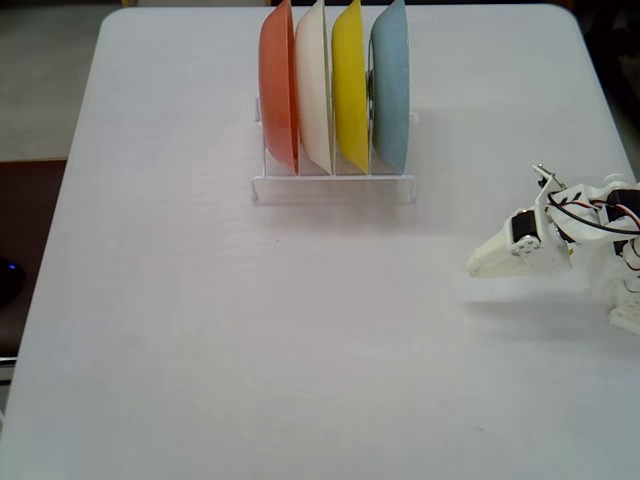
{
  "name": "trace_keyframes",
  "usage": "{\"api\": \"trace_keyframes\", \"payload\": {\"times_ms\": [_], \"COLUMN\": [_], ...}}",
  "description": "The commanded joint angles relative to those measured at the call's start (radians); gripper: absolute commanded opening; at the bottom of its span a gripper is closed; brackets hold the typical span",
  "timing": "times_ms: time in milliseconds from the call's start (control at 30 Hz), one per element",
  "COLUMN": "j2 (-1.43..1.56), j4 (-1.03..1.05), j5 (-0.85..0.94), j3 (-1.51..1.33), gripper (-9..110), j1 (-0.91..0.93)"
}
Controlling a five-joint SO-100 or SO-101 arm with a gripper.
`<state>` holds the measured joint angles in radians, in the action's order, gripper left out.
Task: Please take one of the plates.
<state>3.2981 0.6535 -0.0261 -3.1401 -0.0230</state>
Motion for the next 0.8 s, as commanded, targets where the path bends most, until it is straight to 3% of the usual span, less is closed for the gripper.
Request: {"api": "trace_keyframes", "payload": {"times_ms": [0, 767], "j2": [0.014, 0.014], "j4": [-0.020, -0.018], "j5": [-0.058, -0.055], "j3": [0.003, 0.003], "gripper": [0, 0], "j1": [0.028, 0.029]}}
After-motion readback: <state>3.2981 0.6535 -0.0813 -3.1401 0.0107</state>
